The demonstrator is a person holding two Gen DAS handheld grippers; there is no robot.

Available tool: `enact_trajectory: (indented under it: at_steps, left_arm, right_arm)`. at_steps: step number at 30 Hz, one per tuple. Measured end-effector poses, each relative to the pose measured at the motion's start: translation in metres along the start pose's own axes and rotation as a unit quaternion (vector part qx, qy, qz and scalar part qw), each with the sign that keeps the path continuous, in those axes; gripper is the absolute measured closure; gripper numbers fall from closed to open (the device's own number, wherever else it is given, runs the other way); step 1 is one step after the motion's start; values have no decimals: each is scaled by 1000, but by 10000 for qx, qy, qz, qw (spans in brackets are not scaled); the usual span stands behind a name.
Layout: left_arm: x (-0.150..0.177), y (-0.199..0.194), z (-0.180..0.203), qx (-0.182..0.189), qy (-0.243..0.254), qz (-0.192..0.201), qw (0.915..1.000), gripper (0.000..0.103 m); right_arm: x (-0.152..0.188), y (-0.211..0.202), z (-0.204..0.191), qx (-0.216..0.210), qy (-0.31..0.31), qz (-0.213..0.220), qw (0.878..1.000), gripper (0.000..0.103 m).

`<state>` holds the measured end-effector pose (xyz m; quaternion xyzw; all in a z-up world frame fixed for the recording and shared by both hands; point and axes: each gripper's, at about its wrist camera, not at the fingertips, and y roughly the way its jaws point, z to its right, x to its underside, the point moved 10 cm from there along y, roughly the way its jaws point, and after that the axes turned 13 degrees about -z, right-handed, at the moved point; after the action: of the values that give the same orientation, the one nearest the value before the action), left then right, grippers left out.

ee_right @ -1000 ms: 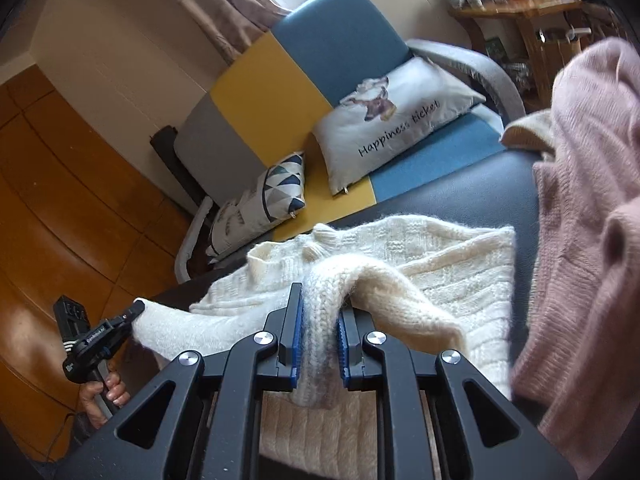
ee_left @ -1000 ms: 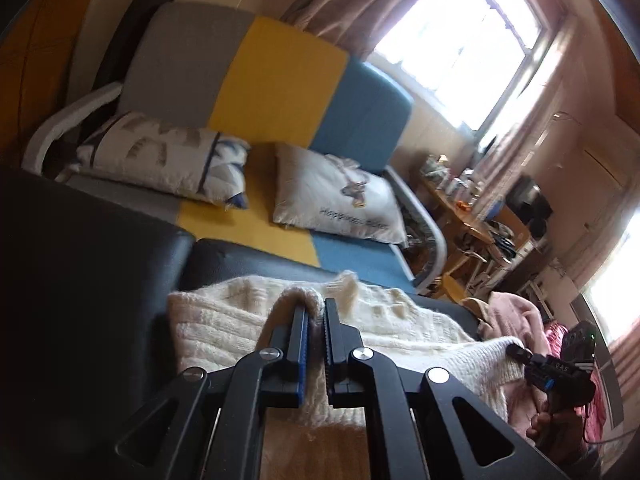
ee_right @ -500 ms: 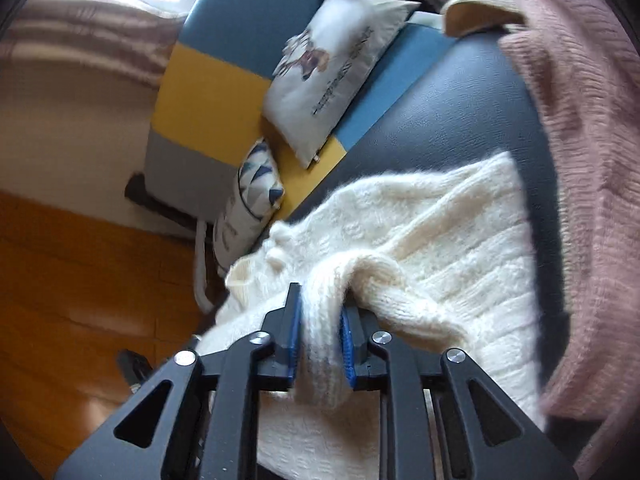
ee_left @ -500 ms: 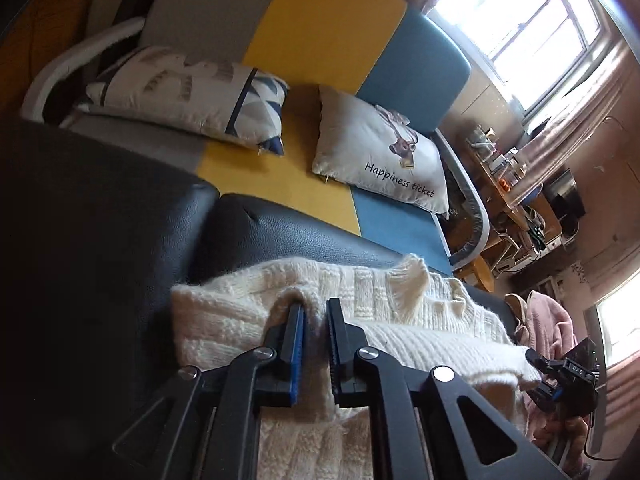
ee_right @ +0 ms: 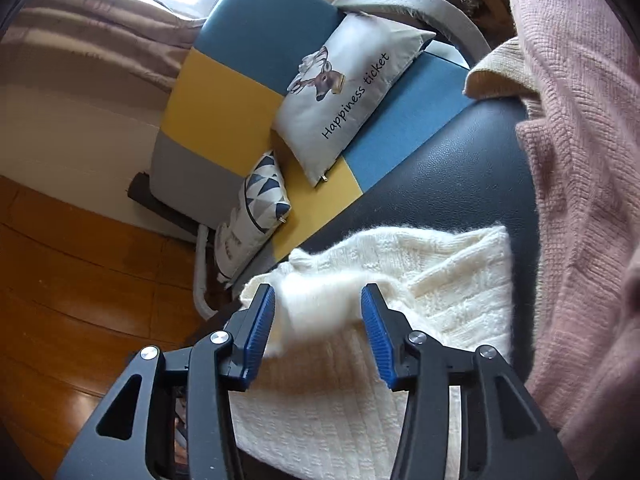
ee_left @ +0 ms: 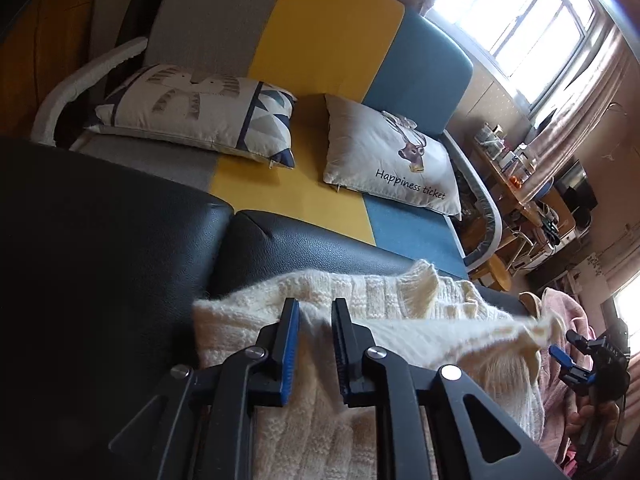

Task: Fold clothes
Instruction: 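Open both grippers and release the folded hem onto the sweater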

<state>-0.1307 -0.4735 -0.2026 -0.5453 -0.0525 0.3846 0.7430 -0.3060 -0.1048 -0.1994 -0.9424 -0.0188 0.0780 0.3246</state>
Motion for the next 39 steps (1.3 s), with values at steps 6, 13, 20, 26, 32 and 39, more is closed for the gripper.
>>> enact_trajectory:
  at_steps: [6,13,20,26,32,39]
  left_arm:
    - [4,-13,-17,-94,-226,92,9997,87]
    - [40,-29,-37,-262,-130,73,9995,87]
    - [80,-48,-42,-519,578,202,9968,84]
    - [92,-27,-28,-741,1116,-87,9910,84]
    - [89,-28,-18,-473,1109,15,9927,84]
    - [78,-35,-13,51,943,86,9955,81]
  right_arm:
    - [14,1,9,304,-116,-11,9995,55]
    - [37,-5,20,1876,-991,224,9770,55]
    - [63,12,45,2355,-1253,-173,9636,55]
    - [85,30,36,2933,-2080,-342,9325,74]
    - [89,32,38,3210,-2324,-377,9174,74]
    - [84,32,42,2749,-1842,-336,9431,74]
